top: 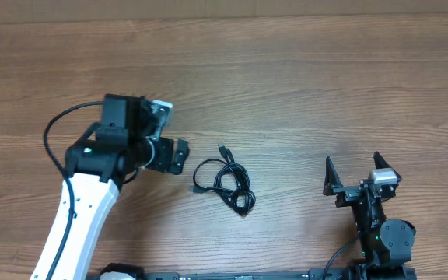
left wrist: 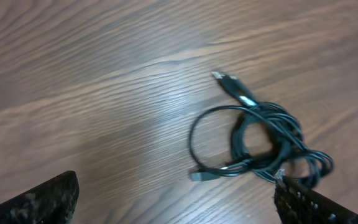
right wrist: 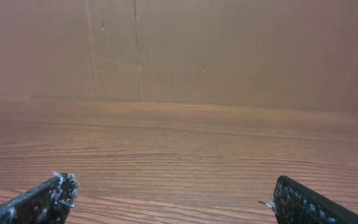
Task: Untangle cables
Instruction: 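Move the left gripper forward over the black cable bundle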
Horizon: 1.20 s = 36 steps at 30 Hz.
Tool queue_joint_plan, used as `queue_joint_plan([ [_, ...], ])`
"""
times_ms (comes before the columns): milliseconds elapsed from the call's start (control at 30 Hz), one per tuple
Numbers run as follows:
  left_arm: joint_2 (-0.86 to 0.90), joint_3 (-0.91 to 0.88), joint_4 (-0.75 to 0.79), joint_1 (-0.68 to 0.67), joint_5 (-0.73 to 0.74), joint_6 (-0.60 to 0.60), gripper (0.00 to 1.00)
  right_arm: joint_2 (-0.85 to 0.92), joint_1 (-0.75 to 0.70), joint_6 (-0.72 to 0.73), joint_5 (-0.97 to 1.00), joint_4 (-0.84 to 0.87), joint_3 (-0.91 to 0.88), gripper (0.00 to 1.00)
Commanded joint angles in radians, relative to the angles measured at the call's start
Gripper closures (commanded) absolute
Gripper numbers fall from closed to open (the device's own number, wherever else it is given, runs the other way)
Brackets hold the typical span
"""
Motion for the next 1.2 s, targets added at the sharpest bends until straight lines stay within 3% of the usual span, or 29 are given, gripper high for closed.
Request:
queue_joint_plan([
  [0,0.016,0.037,0.011,-0.053,0.023,0.027,0.0,-0.01,-0.002,0.004,0.014,0.005,-0.01,0.0],
  [600,0.02,0.037,0.051,-0.081,0.023,0.025,0.0,-0.01,-0.002,0.003,0.014,0.005,-0.01,0.0],
  [733,0.02,0.037,0.089,-0.081,0.117,-0.047,0.0,-0.01,-0.002,0.003,0.014,0.005,-0.01,0.0],
  [1033,0.021,0.037,0.114,-0.081,0.198,-0.05,0.0,-0.01,-0.002,0.004,0.014,0.005,-0.01,0.0],
  [1167,0.037,0.033,0.09,-0.093,0.217,-0.057,0.06,-0.01,-0.002,0.003,0.014,0.005,-0.01,0.0],
])
